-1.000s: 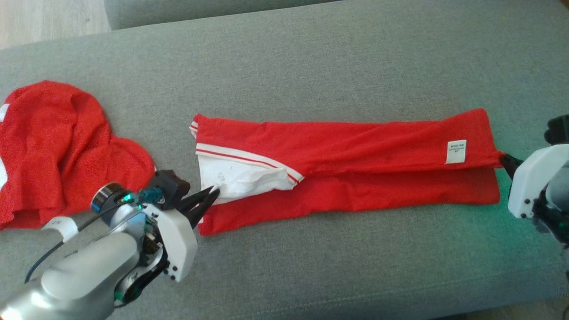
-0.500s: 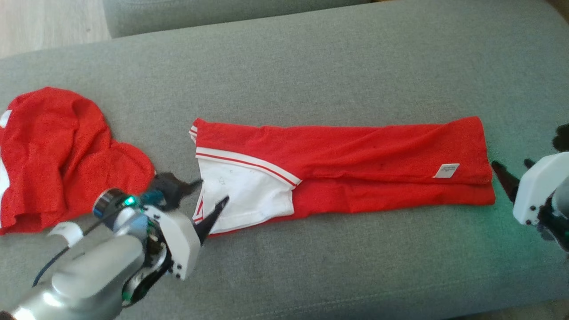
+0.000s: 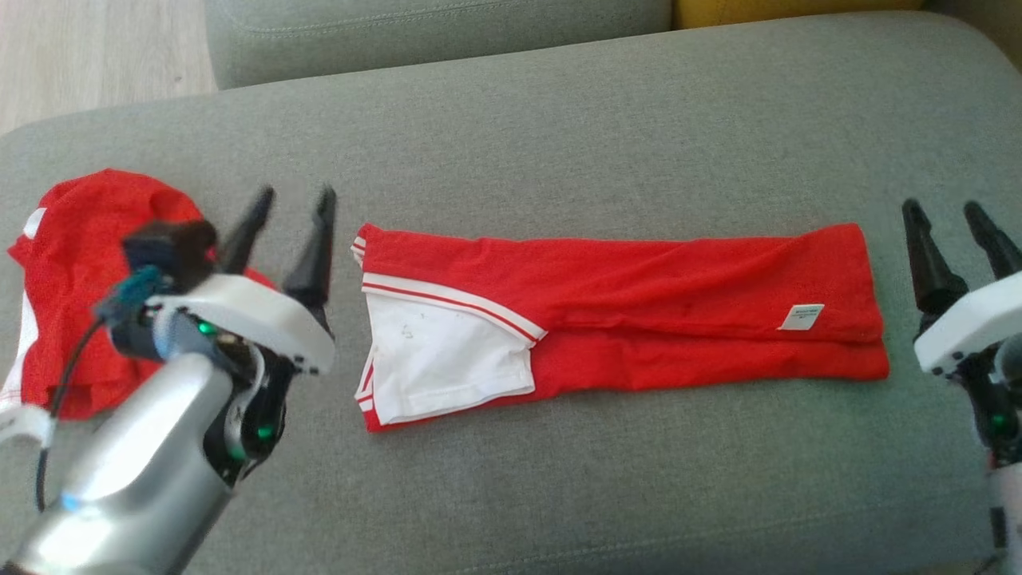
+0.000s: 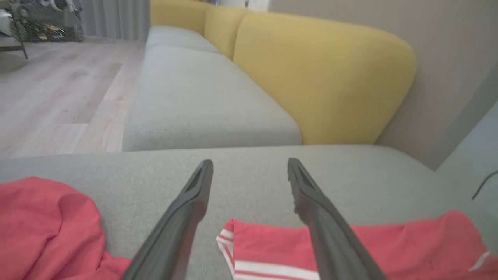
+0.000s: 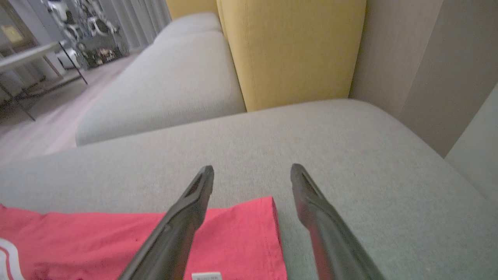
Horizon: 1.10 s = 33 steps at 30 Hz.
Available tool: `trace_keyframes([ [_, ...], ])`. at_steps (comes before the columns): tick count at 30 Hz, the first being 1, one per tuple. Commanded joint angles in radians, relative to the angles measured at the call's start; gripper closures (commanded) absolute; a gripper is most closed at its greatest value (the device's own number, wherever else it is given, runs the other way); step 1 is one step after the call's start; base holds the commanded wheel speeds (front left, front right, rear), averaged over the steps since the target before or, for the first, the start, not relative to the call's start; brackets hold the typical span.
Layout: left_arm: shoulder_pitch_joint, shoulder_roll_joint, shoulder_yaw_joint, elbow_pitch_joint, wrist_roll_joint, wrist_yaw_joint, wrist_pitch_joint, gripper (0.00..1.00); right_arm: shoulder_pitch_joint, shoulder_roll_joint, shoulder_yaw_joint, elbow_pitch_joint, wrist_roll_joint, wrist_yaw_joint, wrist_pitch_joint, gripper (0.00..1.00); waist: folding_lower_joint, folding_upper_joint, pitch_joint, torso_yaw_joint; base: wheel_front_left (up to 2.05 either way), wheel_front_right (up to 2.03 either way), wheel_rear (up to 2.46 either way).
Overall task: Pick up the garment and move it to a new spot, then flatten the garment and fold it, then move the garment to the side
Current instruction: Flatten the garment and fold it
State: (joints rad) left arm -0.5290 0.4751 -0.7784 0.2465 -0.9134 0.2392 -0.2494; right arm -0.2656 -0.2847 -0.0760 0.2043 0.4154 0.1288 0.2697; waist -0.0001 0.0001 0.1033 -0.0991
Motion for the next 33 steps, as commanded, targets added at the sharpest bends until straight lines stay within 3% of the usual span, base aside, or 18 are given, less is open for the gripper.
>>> trace_keyframes([
  [1, -0.019, 0.013, 0.095, -0.049, 0.054, 0.003, -0.012, 0.00, 0.005, 0.002, 0.020, -0.045, 0.019, 0.002, -0.041, 0.00, 0.0001, -0.0001, 0.000, 0.001, 0.00, 0.00, 0.00],
  [3, 0.052, -0.038, 0.211, -0.092, 0.125, -0.003, -0.012, 0.00, 0.020, 0.012, 0.040, -0.050, 0.047, 0.002, -0.121, 0.00, 0.0001, -0.0001, 0.000, 0.003, 0.00, 0.00, 0.00],
  [7, 0.192, -0.145, 0.383, -0.125, 0.245, -0.064, -0.012, 0.00, 0.055, 0.006, 0.074, -0.018, 0.029, 0.002, -0.268, 0.00, 0.0001, -0.0001, -0.001, 0.006, 0.00, 0.00, 0.00],
  [13, 0.321, -0.267, 0.519, -0.104, 0.373, -0.176, -0.012, 0.00, 0.070, 0.042, 0.055, 0.099, -0.026, 0.002, -0.364, 0.00, 0.0001, -0.0001, -0.002, 0.010, 0.00, 0.00, 0.00],
  [19, 0.339, -0.326, 0.590, -0.069, 0.459, -0.257, -0.012, 0.00, 0.020, 0.090, -0.029, 0.224, -0.069, 0.002, -0.315, 0.00, 0.0001, -0.0001, 0.012, 0.013, 0.00, 0.00, 0.00],
  [33, 0.287, -0.389, 0.640, -0.062, 0.557, -0.330, -0.012, 0.00, -0.125, 0.104, -0.110, 0.437, -0.101, 0.002, -0.176, 0.00, 0.0001, -0.0001, 0.072, 0.030, 0.00, 0.00, 0.00],
])
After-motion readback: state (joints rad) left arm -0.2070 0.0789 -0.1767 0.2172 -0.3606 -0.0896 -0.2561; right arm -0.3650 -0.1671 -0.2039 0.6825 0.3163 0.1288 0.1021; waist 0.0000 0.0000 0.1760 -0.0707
